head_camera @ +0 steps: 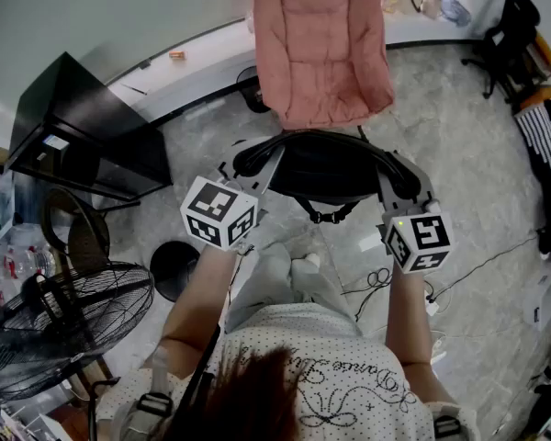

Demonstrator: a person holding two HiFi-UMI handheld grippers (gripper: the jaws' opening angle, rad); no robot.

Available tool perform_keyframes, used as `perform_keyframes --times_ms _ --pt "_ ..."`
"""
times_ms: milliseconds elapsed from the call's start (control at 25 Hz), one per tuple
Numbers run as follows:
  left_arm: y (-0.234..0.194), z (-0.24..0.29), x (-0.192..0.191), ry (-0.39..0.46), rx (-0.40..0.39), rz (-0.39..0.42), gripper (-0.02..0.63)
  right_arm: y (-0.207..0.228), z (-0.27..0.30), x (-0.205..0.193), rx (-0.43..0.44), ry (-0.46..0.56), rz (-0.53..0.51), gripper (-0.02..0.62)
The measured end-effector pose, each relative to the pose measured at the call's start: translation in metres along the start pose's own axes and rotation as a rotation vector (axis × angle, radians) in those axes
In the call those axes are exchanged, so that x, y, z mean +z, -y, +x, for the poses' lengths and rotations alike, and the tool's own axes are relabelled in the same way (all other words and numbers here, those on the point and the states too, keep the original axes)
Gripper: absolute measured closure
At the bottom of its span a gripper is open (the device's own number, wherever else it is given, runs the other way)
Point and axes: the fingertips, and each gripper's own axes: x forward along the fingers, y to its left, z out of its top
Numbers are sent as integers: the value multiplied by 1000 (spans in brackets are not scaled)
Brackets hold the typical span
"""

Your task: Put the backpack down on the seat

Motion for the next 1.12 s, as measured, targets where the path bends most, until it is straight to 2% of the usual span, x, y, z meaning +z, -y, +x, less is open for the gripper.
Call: perform_keyframes --times_ms 360,680,920,1120 --pt "-4 -3 2 3 -7 9 580 -5 2 0 3 8 16 528" --pt "9 2 13 30 33 26 580 9 -5 9 37 32 -2 526" --pt "14 16 14 39 59 -4 578 26 -3 10 65 24 -23 526" --pt "-1 30 11 32 57 -13 578 34 16 10 72 13 -24 526"
